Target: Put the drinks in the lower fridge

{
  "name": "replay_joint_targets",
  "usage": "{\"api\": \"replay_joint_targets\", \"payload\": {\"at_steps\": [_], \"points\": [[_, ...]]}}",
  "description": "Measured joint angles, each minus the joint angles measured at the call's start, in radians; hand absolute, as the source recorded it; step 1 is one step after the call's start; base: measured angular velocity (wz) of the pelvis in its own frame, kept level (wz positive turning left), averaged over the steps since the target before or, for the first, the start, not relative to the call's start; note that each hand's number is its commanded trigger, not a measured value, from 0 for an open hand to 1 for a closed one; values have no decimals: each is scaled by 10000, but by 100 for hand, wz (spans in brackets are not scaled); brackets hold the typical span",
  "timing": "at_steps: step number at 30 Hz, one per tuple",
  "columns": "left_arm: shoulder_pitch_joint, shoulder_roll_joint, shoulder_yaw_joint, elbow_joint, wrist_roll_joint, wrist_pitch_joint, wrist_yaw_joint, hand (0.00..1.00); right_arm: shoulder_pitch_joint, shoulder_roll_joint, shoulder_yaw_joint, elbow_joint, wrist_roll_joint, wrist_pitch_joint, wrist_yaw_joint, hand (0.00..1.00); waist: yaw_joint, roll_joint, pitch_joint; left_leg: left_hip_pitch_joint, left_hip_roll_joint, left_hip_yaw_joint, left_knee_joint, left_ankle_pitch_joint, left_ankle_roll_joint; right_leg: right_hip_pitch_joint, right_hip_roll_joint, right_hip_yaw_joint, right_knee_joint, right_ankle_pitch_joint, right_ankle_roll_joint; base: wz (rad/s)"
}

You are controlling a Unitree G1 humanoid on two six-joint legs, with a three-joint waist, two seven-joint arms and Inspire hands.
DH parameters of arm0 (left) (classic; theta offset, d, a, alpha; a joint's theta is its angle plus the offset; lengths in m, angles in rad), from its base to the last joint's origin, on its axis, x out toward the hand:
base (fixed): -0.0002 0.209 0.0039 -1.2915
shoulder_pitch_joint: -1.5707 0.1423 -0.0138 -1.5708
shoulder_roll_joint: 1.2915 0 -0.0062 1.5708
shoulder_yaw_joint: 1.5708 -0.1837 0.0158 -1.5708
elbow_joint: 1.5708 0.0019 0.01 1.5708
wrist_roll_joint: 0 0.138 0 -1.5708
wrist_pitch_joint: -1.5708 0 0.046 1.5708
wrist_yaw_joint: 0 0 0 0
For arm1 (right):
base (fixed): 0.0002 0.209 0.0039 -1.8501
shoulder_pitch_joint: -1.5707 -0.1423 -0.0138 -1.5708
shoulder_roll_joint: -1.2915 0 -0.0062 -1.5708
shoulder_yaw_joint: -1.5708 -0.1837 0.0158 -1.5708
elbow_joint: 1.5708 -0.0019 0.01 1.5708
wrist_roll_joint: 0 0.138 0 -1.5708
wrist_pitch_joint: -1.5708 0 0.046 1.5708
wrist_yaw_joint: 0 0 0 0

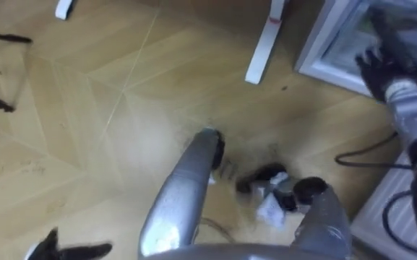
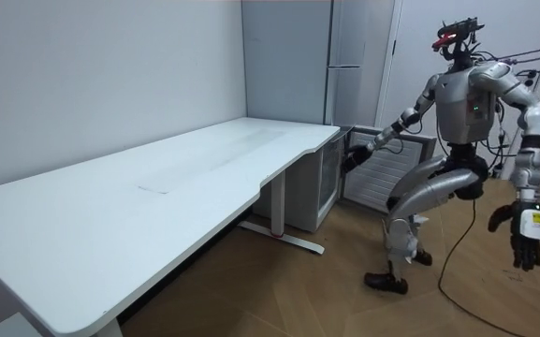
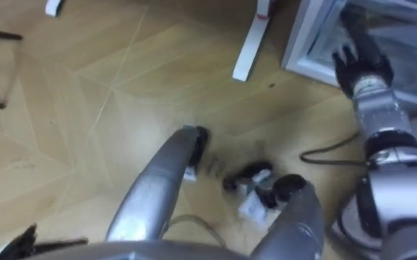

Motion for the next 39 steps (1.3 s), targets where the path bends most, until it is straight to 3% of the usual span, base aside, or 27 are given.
{"api": "replay_joint_targets", "payload": {"at_steps": [1,2,3,6,7,8,11,15,17,19,21,24,26,27,29,35,39], "points": [[-46,-16,-192,173,1,7,-136,0,169,9,3,7,-380,14,-4,0,82,-17,-10,383,62,-126,-43,57,13,187,251,-8,-437,267,-89,-6],[-142,-60,-238,454,2,12,-291,0,328,23,-2,13,-745,38,56,0,38,-67,30,678,-10,-175,-413,154,102,368,424,-20,-930,652,14,-9],[-156,-113,-225,578,10,11,-301,0,436,19,-14,49,-913,50,95,0,13,-81,32,788,-25,-219,-613,172,112,499,486,-68,-1191,788,41,-6],[-128,-365,-148,1078,13,19,-305,0,1194,-15,-97,404,-1391,35,234,0,-34,-144,-14,1574,-177,-361,-1529,529,298,1270,757,-257,-2554,1355,330,-17],[-296,-445,-147,1368,11,25,-294,0,1516,-72,-138,497,-1652,16,278,0,-109,-214,-48,1865,-390,-387,-1946,853,450,1495,821,-199,-2948,1561,515,-10],[-438,-520,-129,1614,7,19,-292,0,1735,-82,-316,692,-1856,14,307,0,-254,-181,-27,2146,-456,-387,-2193,1177,607,1791,907,-130,-3303,1739,673,-9],[-1086,-693,30,2260,-67,-87,-265,0,2390,-27,-433,1075,-2153,24,254,0,-437,-242,-47,2963,-484,-178,-2769,1127,796,2600,1126,186,-4338,2153,991,-19],[-1447,-801,335,2469,-67,-465,-261,0,2773,-24,-564,1262,-2738,45,49,0,-957,-417,-49,3772,-530,60,-3234,1046,1048,3445,1179,331,-5231,2427,1187,-14],[-1463,-1018,757,2602,-58,-663,-219,0,3163,-6,-1158,1104,-3360,93,-199,0,-1201,-638,-73,4510,-513,309,-3775,1015,1101,4089,1231,512,-5946,2646,1312,-26],[-1428,-1163,987,2652,-70,-653,-182,0,3501,-7,-1628,826,-3681,93,-566,0,-1399,-792,-160,5064,-499,501,-4115,1001,1130,4587,1278,643,-6479,2814,1383,-23],[-1367,-1185,1018,2687,-64,-654,-186,0,3808,-30,-1831,297,-4194,92,-951,0,-1599,-835,-184,5549,-431,574,-4356,955,1139,5152,1396,668,-7029,2966,1413,-19],[-1318,-1525,1690,2708,147,-776,-158,0,4444,-34,-2555,-967,-5466,93,-1471,0,-1819,-876,-199,6358,-371,737,-4954,944,1128,6006,1527,695,-7938,3287,1449,-20],[-1045,-1786,2289,2783,159,-906,-144,0,4765,-34,-3021,-1910,-6849,118,-1950,0,-1918,-994,-266,7135,-368,1062,-5534,955,1132,6622,1563,967,-8532,3460,1509,-33],[-955,-1856,2453,2776,159,-911,-94,0,4815,-34,-3110,-2199,-7268,127,-2123,0,-1939,-1078,-256,7307,-368,1135,-5655,956,1133,6762,1572,1035,-8677,3507,1525,-36],[-755,-1940,2593,2856,176,-918,-8,0,4925,-109,-3343,-3330,-8409,40,-2931,0,-2084,-1077,-330,7891,-356,1321,-5968,960,1126,7306,1627,1192,-9219,3707,1552,-26],[-723,-2053,3029,3105,607,-995,-68,0,4997,-366,-4306,-5108,-10048,-378,-4539,0,-2240,-1185,-343,8589,-347,1550,-6524,1021,1041,7782,1627,1202,-9546,3822,1535,-11],[-694,-2175,3407,3043,933,-989,-260,0,5097,-580,-5084,-5220,-10335,-670,-5578,0,-2395,-1292,-291,8862,-273,1592,-6644,1016,1009,8156,1743,1186,-9913,3991,1498,-6]]}}
